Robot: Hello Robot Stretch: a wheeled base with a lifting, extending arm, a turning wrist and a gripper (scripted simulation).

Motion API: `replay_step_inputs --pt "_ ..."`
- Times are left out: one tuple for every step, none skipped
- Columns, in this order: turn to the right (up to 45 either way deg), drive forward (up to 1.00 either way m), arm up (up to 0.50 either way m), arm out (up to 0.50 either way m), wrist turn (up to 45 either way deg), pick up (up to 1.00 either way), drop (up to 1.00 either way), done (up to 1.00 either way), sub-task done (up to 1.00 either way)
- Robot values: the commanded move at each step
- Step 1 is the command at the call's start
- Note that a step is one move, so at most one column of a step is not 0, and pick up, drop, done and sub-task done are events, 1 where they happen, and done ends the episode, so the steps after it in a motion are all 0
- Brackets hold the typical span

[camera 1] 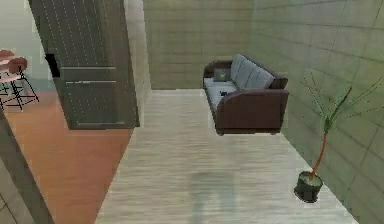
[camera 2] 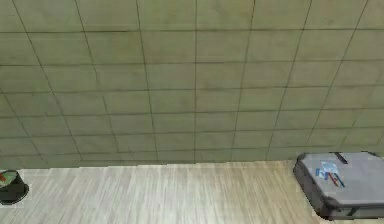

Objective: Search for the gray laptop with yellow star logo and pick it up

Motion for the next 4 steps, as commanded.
replay_step_inputs --pt "0.0 1.00 0.00 0.00 0.0 0.00 0.00 0.00 0.00" --pt "0.0 1.00 0.00 0.00 0.0 0.00 0.00 0.00 0.00" --pt "-3.0 0.00 0.00 0.00 0.0 0.00 0.00 0.00 0.00" --pt "-45.0 0.00 0.00 0.00 0.0 0.00 0.00 0.00 0.00"
